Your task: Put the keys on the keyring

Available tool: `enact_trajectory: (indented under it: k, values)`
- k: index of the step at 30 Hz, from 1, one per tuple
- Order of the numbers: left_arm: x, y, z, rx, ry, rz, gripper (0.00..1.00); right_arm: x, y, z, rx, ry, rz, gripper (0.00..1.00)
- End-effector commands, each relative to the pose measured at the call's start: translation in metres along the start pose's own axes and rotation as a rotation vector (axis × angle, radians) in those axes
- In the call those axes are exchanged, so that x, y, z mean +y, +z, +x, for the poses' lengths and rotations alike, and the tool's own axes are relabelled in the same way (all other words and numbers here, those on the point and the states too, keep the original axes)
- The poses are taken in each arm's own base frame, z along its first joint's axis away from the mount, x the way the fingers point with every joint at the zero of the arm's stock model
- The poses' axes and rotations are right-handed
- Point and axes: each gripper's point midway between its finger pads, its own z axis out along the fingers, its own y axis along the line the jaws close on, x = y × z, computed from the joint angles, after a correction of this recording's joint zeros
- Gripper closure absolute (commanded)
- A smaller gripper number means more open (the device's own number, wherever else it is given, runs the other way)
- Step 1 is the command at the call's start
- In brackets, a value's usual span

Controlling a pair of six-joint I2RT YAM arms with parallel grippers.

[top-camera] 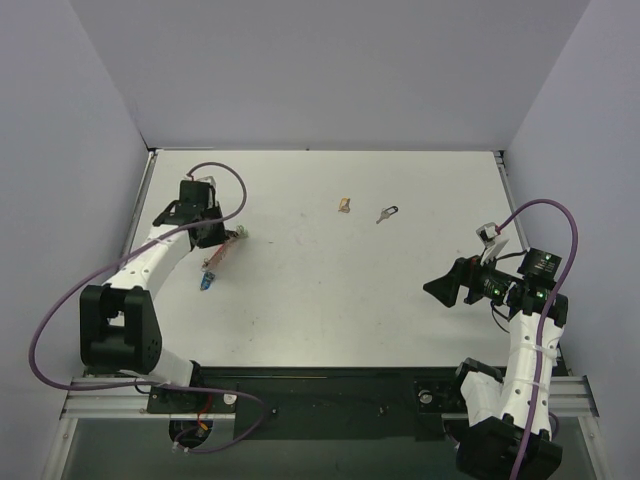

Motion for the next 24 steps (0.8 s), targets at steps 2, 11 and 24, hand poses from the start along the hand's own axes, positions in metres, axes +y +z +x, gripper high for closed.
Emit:
enact_trajectory:
  k: [2, 11, 24]
  values:
    - [-0.03, -0.027, 0.003, -0.031, 0.086, 0.099, 1.0, 0.011, -0.002, -0.011, -0.024, -0.039, -0.048, 0.11]
    - [-0.09, -0.049, 0.024, -0.015, 0.218, 0.26, 1.0, 0.013, -0.001, -0.007, -0.014, -0.051, -0.073, 0.11]
    - [-0.171, -0.08, 0.06, -0.023, 0.401, 0.504, 1.0, 0.02, -0.002, 0.002, 0.0, -0.094, -0.12, 0.1]
